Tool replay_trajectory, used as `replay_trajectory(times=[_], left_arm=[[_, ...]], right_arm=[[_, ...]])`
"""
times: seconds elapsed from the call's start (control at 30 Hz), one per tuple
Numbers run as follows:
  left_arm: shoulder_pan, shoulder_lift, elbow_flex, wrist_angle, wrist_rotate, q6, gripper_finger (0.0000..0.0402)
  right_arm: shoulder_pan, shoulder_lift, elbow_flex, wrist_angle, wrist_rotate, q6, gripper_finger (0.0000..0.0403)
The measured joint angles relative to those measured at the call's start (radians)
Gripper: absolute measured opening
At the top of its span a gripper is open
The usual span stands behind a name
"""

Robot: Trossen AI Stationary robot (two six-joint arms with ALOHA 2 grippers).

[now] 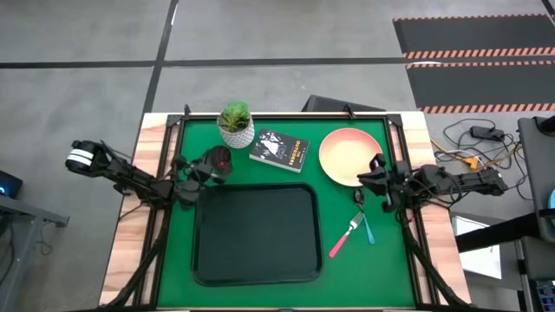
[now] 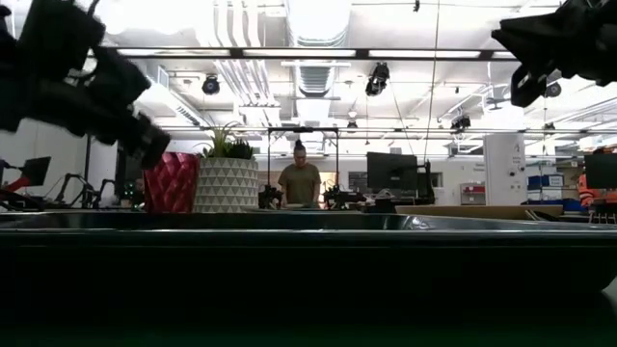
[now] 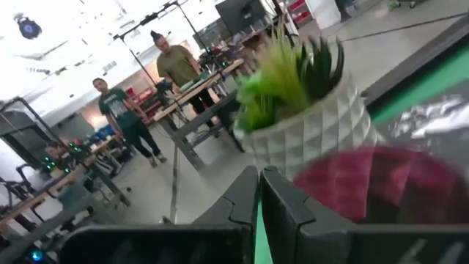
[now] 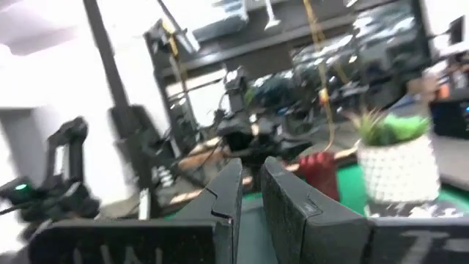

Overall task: Pick and place plate/cup/fork/spoon on tray
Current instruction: Put the red cup on the black table tray

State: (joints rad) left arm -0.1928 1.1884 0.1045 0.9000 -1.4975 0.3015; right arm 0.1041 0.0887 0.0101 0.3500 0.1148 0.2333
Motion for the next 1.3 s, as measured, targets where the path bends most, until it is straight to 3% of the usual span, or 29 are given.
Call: replay_trajectory(times=[0.17,0.4,0.6,0.7,0.83,1.0,1.13,1.3], left_arm=[[-0.001,-0.032,0.100,0.035,-0.001,0.215,0.0000],[-0.052,-0.096,0.202,0.034,0.005,0.256,0.0000],[-0.136,-0.186,0.285,0.033,0.209,0.444,0.0000],[-0.160,-0.245,0.294,0.033,0.303,0.445,0.0000],[-0.186,-0.323,0.285,0.034,0.332,0.437,0.0000],[-0.197,-0.401,0.243,0.033,0.304,0.360,0.0000],[-0.198,-0.432,0.207,0.026,0.223,0.300,0.0000],[-0.208,-0.436,0.163,0.025,0.207,0.220,0.0000]], right_arm=[[0.000,0.058,0.000,0.078,0.061,-0.010,0.0043],[0.000,0.205,0.000,0.240,0.158,-0.030,0.0043],[0.000,0.362,0.000,0.433,0.171,-0.063,0.0043],[0.000,0.436,0.019,0.476,0.210,-0.076,0.0043],[0.000,0.537,0.103,0.475,0.230,-0.114,0.0043],[0.000,0.678,0.252,0.462,0.229,-0.180,0.0043],[0.000,0.785,0.391,0.419,0.239,-0.260,0.0043],[-0.004,0.899,0.566,0.213,0.327,-0.330,0.0043]])
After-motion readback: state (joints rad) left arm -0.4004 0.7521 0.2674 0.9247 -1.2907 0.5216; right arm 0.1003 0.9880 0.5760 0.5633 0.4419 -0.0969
